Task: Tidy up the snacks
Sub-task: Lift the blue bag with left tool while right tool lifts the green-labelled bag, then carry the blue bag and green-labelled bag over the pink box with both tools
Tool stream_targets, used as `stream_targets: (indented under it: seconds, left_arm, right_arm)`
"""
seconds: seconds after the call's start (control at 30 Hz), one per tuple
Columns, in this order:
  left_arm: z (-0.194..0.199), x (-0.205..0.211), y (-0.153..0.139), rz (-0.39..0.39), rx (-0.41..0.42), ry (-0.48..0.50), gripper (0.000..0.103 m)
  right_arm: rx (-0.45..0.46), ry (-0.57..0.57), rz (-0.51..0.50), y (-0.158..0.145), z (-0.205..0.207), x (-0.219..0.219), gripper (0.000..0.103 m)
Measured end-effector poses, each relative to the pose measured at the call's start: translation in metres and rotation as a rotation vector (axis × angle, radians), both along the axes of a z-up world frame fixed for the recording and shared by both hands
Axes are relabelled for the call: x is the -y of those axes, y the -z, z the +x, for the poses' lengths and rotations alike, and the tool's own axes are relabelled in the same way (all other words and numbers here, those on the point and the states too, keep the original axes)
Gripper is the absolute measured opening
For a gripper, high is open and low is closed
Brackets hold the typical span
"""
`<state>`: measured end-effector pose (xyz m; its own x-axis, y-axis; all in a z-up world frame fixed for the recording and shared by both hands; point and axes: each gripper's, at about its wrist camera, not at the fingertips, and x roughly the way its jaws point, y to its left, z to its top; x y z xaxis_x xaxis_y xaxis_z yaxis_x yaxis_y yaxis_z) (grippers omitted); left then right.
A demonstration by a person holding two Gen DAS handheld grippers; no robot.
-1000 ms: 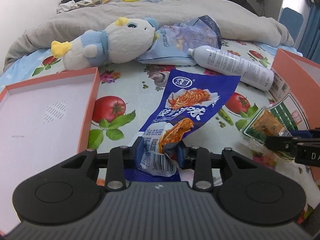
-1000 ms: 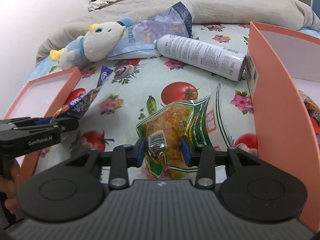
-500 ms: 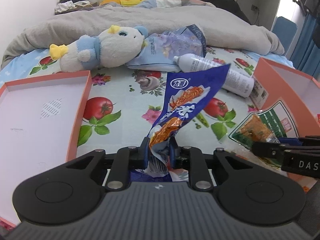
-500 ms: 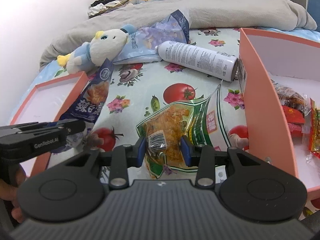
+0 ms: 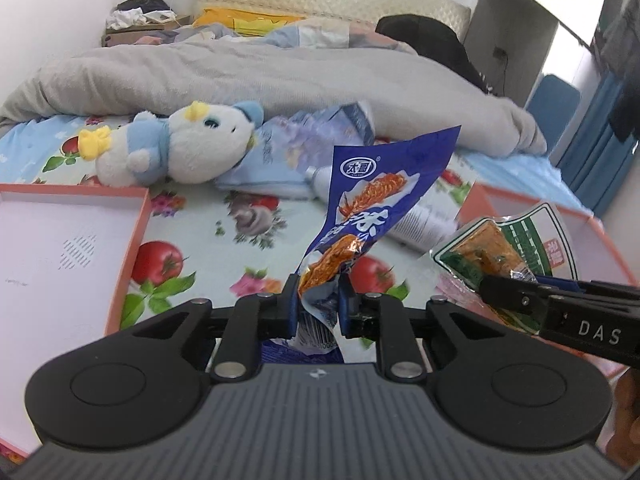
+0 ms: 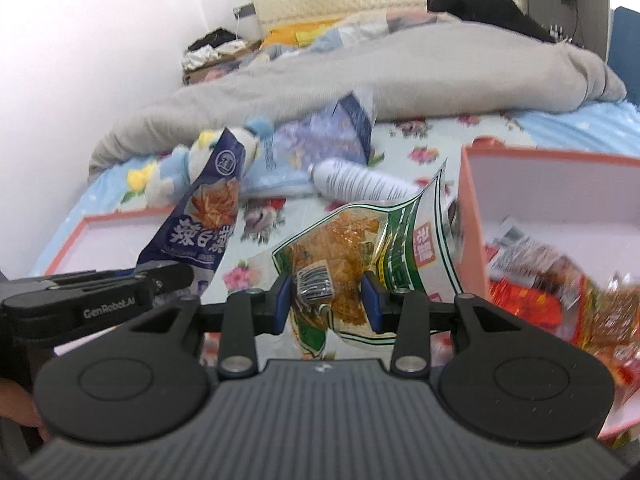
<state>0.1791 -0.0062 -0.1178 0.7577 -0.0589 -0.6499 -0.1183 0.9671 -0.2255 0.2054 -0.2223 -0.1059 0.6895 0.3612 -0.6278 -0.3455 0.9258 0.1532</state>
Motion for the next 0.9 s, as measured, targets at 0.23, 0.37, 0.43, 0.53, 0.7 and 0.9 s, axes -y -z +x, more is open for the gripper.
stream_targets:
  seconds: [0.23, 0.37, 0.43, 0.53, 0.7, 0.9]
  left_arm:
    - [0.023, 0.018, -0.047, -0.061, 0.036, 0.019, 0.022]
    - [0.035, 0.037, -0.075, -0.071, 0.077, 0.048, 0.022]
    - [0.044, 0.047, -0.086, -0.078, 0.09, 0.064, 0.022]
    - [0.055, 0.065, -0.104, -0.08, 0.11, 0.093, 0.022]
    - [0.07, 0.1, -0.132, -0.07, 0.16, 0.163, 0.022]
    - [0.091, 0.147, -0.138, -0.057, 0.155, 0.245, 0.022]
  right_arm:
    - [0.082, 0.035, 0.022, -0.046, 0.014, 0.026, 0.04]
    - [0.107, 0.073, -0.011, -0.066, 0.025, 0.041, 0.04]
    - [0.11, 0.087, 0.0, -0.073, 0.031, 0.05, 0.04]
    - [0.127, 0.103, -0.002, -0.084, 0.038, 0.062, 0.04]
    - [0.177, 0.13, -0.014, -0.104, 0.044, 0.082, 0.04]
    - [0.202, 0.223, -0.013, -0.109, 0.05, 0.123, 0.04]
